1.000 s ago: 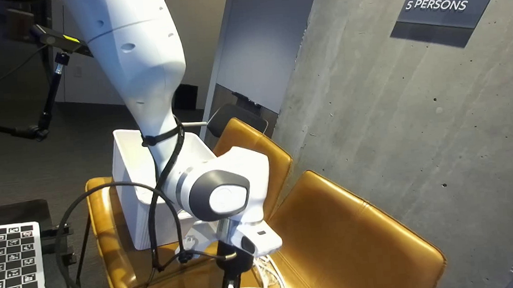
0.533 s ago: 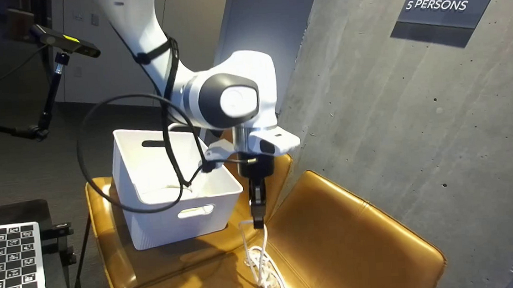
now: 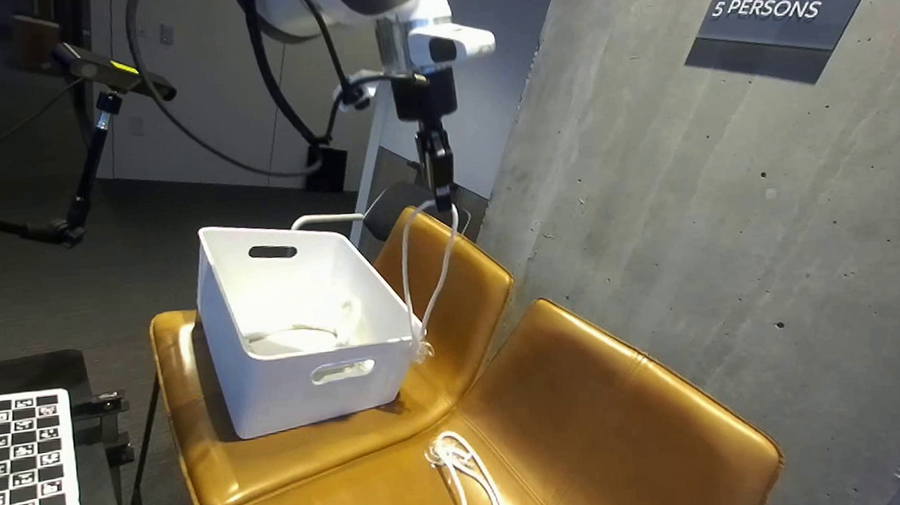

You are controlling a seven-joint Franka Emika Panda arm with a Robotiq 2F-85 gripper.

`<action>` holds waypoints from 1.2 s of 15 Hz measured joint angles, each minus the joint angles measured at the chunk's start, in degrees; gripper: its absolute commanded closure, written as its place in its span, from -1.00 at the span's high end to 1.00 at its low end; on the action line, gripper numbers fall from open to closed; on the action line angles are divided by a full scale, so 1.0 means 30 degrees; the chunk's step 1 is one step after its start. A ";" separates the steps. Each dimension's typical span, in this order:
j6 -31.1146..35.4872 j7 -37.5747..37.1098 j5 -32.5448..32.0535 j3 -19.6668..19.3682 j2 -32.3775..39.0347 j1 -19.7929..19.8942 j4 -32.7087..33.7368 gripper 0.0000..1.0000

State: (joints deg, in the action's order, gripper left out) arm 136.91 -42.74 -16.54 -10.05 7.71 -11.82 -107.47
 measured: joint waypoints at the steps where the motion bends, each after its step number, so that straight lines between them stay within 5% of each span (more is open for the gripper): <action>1: -0.0543 -0.0157 -0.0052 0.0714 -0.0430 -0.0035 0.0395 -0.96; 9: -0.4622 -0.1828 -0.0788 0.5408 -0.1296 -0.0855 0.3426 -0.96; 10: -0.4708 -0.1831 -0.0787 0.5594 -0.1172 -0.0855 0.3385 -0.35; 12: -0.4712 -0.1830 -0.0664 0.5711 -0.0809 -0.0852 0.3184 -0.20; 18: -0.4677 -0.1801 -0.0284 0.5588 -0.0159 -0.0433 0.1971 0.69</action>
State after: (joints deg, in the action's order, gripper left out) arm 122.88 -48.14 -17.39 6.72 7.24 -13.12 -101.56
